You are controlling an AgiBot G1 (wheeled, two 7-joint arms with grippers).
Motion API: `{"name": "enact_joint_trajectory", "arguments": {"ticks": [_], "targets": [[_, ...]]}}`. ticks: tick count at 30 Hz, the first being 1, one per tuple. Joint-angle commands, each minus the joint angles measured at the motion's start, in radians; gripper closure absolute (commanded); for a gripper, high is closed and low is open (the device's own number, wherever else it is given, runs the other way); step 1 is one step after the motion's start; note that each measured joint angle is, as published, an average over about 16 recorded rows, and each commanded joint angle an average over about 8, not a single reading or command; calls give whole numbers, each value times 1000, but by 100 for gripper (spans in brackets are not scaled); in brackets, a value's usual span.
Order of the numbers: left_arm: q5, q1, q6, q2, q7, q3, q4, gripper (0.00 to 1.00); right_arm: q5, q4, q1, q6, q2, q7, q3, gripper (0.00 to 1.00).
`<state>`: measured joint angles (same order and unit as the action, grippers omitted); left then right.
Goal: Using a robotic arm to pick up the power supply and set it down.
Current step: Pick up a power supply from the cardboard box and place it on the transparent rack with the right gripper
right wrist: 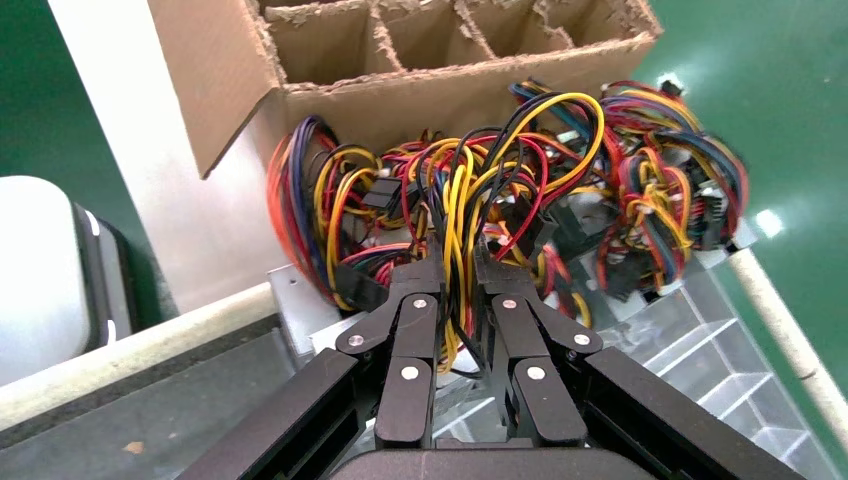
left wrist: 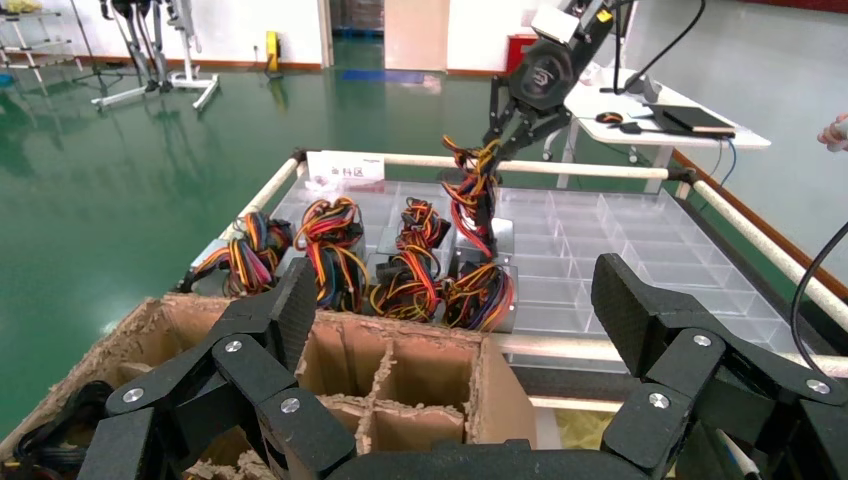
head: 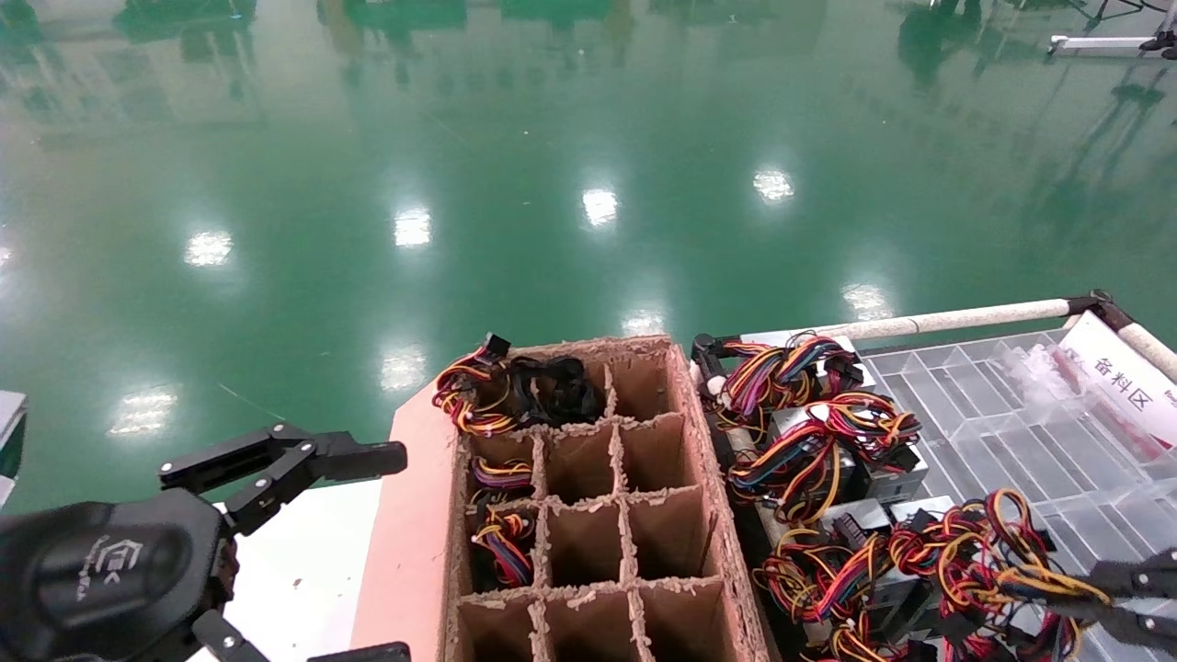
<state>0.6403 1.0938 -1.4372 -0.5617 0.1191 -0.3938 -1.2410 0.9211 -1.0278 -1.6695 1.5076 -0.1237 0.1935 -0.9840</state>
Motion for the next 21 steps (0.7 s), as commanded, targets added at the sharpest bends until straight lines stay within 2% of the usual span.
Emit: {"name": "enact_joint_trajectory", "arguments": {"ticks": [1,13,21], "targets": [[0,0,0,0,0,0,0,0,-20,13,13,-1,1,16,-4,100],[0,0,0,0,0,0,0,0,-178,155,136,-31,30,154,-61,100],[0,0,0,0,0,0,0,0,-293,285,221,-26,8,268,-97,100]]}}
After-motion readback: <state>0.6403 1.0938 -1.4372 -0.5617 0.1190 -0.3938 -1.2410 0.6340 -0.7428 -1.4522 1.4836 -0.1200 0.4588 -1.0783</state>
